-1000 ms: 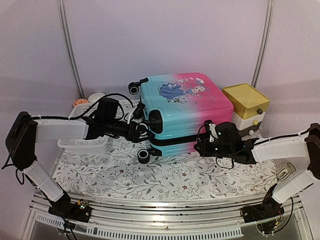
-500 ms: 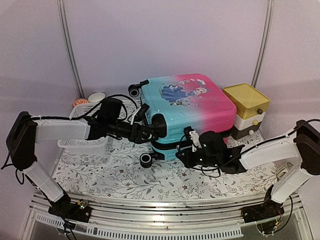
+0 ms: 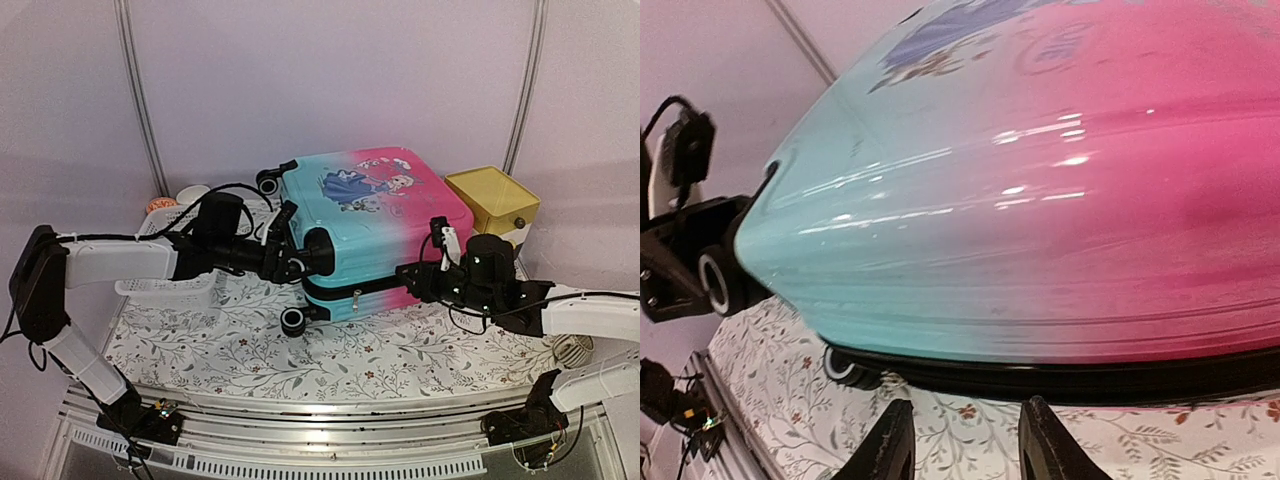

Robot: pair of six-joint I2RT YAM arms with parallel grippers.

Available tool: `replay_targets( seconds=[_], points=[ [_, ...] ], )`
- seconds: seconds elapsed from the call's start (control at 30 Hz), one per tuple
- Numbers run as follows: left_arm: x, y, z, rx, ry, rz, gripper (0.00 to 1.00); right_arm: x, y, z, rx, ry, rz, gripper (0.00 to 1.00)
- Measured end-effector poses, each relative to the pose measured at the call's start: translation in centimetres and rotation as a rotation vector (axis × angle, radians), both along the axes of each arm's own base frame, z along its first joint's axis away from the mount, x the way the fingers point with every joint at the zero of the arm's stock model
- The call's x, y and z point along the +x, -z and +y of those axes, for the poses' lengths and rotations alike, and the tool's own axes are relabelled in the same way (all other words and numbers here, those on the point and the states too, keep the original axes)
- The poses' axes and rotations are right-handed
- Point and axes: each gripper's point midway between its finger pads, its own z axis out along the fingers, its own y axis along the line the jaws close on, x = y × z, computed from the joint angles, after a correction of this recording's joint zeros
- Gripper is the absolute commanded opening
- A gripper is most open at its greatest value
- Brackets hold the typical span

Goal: Open, take out, and arrange the luggage
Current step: Unzip the zipper of the luggage.

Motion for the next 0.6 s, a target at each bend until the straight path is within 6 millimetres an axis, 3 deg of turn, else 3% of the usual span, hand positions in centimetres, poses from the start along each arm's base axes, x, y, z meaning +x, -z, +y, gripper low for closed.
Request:
replay_targets(
  seconds=[0.07,0.17,0.47,0.6],
  points=[
    [0.2,-0.3,0.1,0.001,-0.014,-0.014,0.80,1.0,0.1,-1.8,-0.009,0.045,0.014,0.39],
    [0.4,-0.6,0.2,0.000,-0.029,-0.032,0.80,1.6,0.4,-3.1,-0.020,0.070,0.028,0.40],
    [0.9,-1.3,0.4,-0.003,-0.056,-0.061,0.80,-0.5,2.8,-2.0,-0.023,-0.061,0.063,0.44],
    [1.0,-1.7,0.6,-0.001,-0.070,-0.077,0.80,-0.7,2.1,-1.7,-0.025,-0.091,0.020,0.46]
  ],
)
